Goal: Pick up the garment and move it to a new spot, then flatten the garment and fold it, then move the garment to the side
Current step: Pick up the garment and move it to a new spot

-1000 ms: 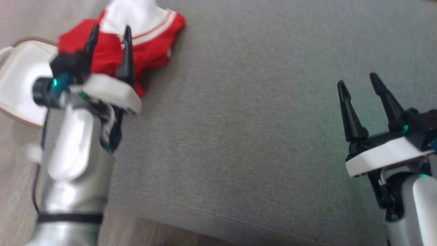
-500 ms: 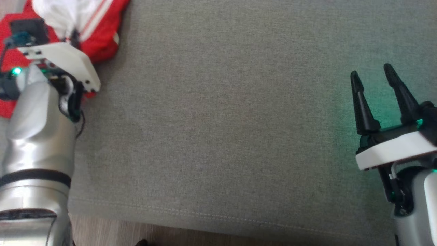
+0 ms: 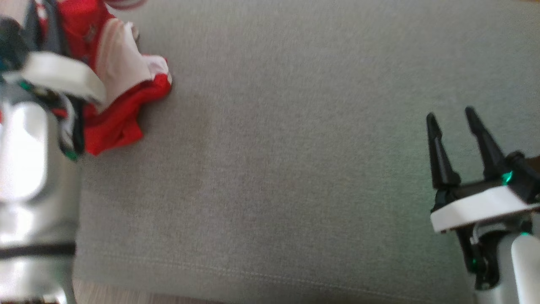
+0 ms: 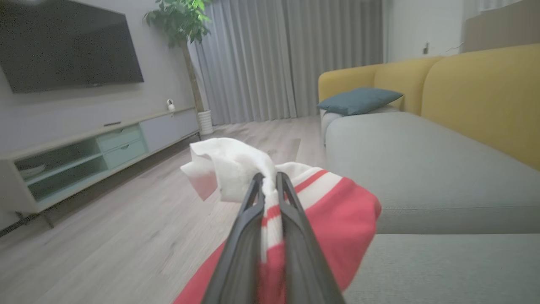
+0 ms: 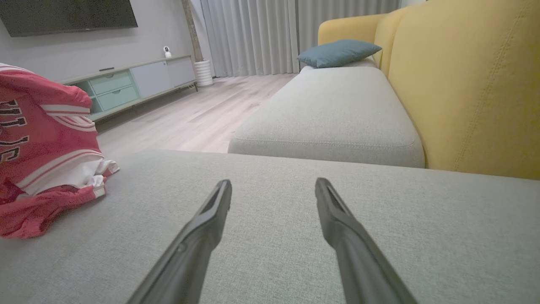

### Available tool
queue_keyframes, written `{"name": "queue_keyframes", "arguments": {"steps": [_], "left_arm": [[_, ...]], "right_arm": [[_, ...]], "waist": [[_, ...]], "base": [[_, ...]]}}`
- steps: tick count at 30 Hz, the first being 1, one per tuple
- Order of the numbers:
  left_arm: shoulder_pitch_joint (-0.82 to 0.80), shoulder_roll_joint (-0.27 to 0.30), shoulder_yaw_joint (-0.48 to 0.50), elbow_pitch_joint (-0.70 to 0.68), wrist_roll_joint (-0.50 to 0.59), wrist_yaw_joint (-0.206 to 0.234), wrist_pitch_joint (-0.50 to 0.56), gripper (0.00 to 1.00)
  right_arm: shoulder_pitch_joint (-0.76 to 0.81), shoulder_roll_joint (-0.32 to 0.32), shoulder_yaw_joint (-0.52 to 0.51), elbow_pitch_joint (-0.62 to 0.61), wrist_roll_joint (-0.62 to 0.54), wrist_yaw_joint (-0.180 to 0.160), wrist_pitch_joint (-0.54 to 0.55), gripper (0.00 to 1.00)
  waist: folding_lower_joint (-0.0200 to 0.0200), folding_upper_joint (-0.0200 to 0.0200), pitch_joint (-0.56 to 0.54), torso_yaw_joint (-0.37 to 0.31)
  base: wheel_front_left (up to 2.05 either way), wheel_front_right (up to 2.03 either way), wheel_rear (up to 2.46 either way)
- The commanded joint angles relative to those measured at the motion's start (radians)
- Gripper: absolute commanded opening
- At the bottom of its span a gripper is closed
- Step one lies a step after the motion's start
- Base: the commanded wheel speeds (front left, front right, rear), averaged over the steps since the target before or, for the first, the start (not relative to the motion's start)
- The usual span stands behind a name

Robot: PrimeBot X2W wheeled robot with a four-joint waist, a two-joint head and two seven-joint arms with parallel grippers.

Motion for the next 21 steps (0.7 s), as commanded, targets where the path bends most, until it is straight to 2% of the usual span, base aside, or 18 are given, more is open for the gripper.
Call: {"name": "queue_keyframes", "arguments": {"steps": [1,7,11,15,21], "left_arm": [[-0.001,0.046,0.02,-0.049,0.011,0.009,-0.01,0.0],[0.232,-0.007,-0.048,-0.369,0.015,0.022,0.049,0.0],[0.354,-0.066,-0.123,-0.514,0.008,0.021,0.102,0.0],[0.394,-0.127,-0.218,-0.553,-0.001,0.001,0.122,0.0],[0.309,-0.176,-0.351,-0.503,-0.012,-0.024,0.109,0.0]], "right_arm": [[-0.004,0.001,0.019,-0.034,0.006,-0.001,-0.009,1.0],[0.048,0.026,0.024,-0.033,0.012,-0.001,-0.011,1.0],[0.065,0.035,0.025,-0.042,0.013,-0.001,-0.006,1.0],[0.063,0.04,0.032,-0.05,0.014,-0.001,-0.002,1.0],[0.032,0.046,0.048,-0.041,0.028,-0.001,-0.013,1.0]], "waist": [[0.0,0.0,-0.05,-0.018],[0.0,0.0,-0.127,-0.095],[0.0,0.0,-0.134,-0.17],[0.0,0.0,-0.115,-0.263],[0.0,0.0,-0.05,-0.422]], "base": [[0.0,0.0,0.0],[0.0,0.0,0.0],[0.0,0.0,0.0],[0.0,0.0,0.0],[0.0,0.0,0.0]]}}
